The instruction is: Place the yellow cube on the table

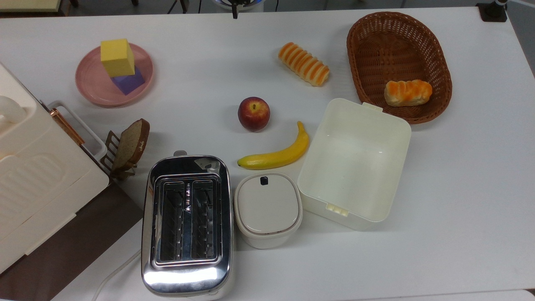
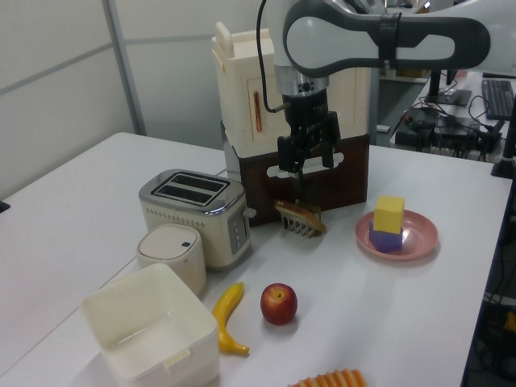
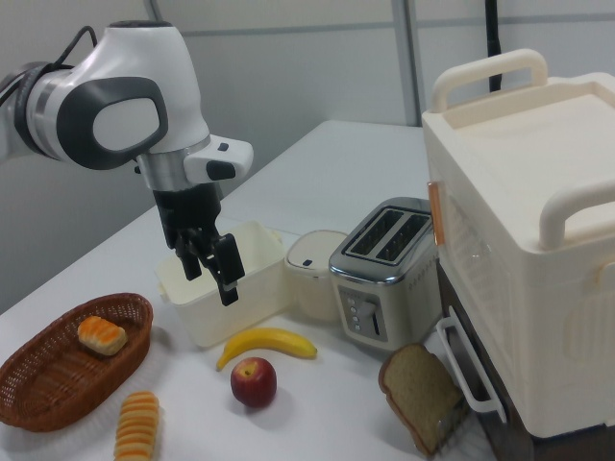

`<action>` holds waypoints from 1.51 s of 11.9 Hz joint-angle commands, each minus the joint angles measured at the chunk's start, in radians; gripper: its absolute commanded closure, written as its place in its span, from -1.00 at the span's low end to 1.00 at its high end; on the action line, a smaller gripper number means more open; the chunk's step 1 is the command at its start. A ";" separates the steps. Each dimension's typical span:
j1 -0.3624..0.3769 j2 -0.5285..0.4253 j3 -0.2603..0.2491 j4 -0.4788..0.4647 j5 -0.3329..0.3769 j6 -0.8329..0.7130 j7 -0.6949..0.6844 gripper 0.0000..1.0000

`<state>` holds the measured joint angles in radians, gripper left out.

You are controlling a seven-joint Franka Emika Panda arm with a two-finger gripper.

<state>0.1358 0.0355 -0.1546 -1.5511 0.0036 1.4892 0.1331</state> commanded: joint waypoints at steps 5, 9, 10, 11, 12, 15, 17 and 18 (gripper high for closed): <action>0.008 0.006 -0.002 0.016 0.010 -0.049 -0.027 -1.00; 0.031 0.012 -0.002 0.014 0.012 -0.047 -0.027 -1.00; 0.031 0.018 -0.002 0.016 0.010 -0.037 -0.030 -1.00; 0.030 0.039 -0.003 0.020 0.012 -0.026 -0.030 -1.00; 0.030 0.046 -0.003 0.020 0.013 0.002 -0.030 -1.00; 0.034 0.098 -0.003 0.016 0.012 0.078 -0.030 -1.00; 0.036 0.145 -0.002 0.011 0.010 0.149 -0.033 -1.00; 0.051 0.170 -0.002 0.011 0.010 0.164 -0.036 -1.00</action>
<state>0.1616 0.1540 -0.1511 -1.5504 0.0036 1.6096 0.1202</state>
